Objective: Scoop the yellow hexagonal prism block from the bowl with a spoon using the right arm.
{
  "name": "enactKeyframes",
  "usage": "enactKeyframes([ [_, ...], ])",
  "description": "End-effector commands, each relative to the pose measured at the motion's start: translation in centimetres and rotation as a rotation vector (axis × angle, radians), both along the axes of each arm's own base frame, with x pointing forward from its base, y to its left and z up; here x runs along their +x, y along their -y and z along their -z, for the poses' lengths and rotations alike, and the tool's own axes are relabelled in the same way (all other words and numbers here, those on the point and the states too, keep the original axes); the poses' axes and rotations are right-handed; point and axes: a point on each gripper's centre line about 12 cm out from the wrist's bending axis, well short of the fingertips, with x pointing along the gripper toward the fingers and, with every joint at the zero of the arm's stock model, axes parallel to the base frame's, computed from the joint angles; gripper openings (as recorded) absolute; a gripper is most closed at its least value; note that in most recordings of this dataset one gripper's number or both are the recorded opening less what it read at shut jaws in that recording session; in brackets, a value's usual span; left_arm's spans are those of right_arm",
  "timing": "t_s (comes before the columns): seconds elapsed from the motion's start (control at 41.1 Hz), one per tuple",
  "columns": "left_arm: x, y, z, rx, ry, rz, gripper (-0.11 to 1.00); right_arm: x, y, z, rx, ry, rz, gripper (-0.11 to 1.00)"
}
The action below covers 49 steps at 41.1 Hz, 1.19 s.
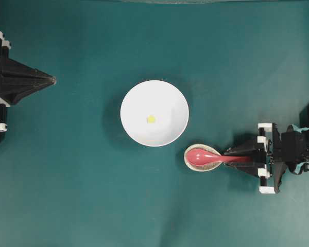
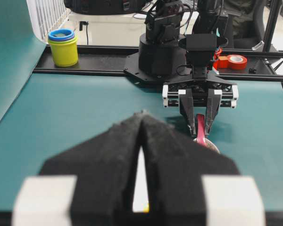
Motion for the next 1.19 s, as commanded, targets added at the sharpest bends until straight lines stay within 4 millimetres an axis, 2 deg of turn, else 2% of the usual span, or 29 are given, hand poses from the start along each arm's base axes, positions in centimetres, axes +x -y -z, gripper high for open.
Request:
enactKeyframes([
  [0.0,0.25,-0.07,-1.21,0.005,0.035,-0.003,0.02,0.04,-0.17,-0.32,0.006,0.014,-0.007,0.39],
  [0.608,0.24,-0.07,-1.48,0.008,0.050,-0.003,0.02,0.30,-0.40,-1.20,-0.042,0.014,-0.028,0.41],
  [1.167,0.24,-0.06,-1.48,0.009,0.050,-0.002,0.02,0.28,-0.35,-1.08,-0.041,0.003,-0.025,0.41],
])
